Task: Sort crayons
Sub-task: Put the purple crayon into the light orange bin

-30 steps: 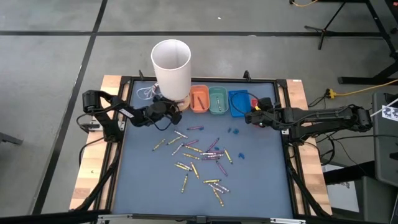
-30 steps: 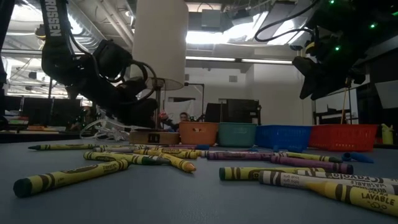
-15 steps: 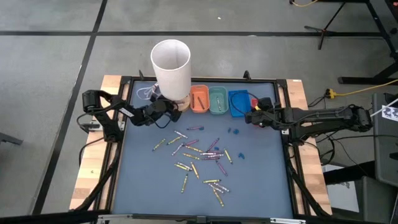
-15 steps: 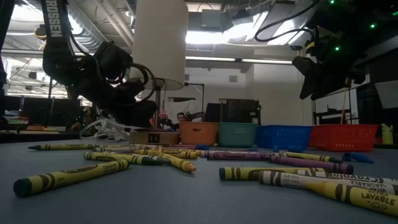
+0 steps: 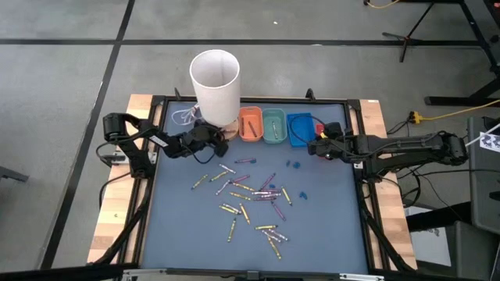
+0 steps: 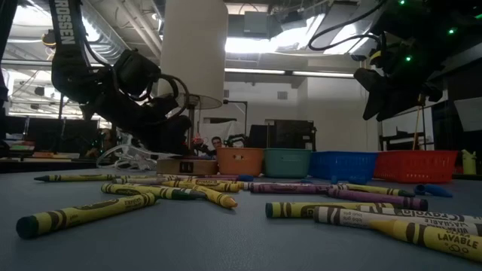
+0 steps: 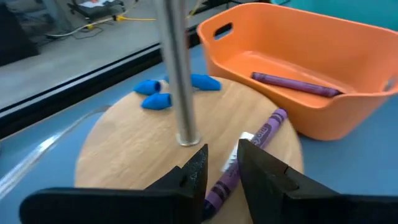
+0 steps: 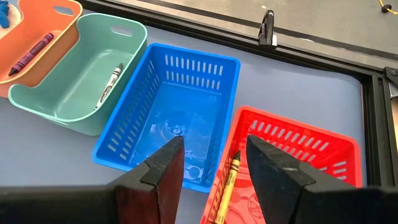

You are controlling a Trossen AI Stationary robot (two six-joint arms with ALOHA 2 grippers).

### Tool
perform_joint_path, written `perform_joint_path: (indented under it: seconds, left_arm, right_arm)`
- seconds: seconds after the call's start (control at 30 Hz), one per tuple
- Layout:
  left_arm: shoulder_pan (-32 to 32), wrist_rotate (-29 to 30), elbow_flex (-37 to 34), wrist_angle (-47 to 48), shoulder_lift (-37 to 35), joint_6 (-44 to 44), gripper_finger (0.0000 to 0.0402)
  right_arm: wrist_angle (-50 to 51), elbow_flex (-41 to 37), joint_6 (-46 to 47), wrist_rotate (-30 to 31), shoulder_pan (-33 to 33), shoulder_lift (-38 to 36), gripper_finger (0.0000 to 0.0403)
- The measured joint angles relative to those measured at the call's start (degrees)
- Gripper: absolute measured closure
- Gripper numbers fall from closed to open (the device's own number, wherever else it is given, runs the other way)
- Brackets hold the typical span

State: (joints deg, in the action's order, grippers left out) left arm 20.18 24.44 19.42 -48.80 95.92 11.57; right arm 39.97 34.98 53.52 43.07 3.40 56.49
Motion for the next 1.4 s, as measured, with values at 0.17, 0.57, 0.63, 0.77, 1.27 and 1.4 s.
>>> perform_joint_path:
  seconds: [0.17,0.57,0.63,0.77,1.27,1.4]
  left_arm:
    - [0.0,-3.39,0.0,0.17,0.0,-2.15,0.0321]
    - [0.0,-7.14,0.02,0.2,0.0,-6.19,0.0321]
    - [0.0,-7.45,0.02,0.2,0.0,-6.21,0.0321]
    - [0.0,-7.56,0.02,0.2,0.0,-6.6,0.0321]
    - [-0.09,-5.7,-0.04,0.83,0.07,-8.72,0.0321]
    - [-0.09,-5.17,-0.04,0.99,0.07,-7.46,0.0321]
  right_arm:
    - [0.0,0.0,0.0,0.0,0.0,0.0,0.023]
    - [0.02,0.0,0.0,0.0,0.0,0.0,0.023]
    - [0.02,0.0,0.0,0.0,0.0,0.0,0.023]
    - [0.02,0.0,0.0,0.0,0.0,0.0,0.023]
    - [0.24,0.0,0.0,0.0,0.0,0.0,0.023]
    - [0.44,0.0,0.0,-0.01,0.0,0.0,0.023]
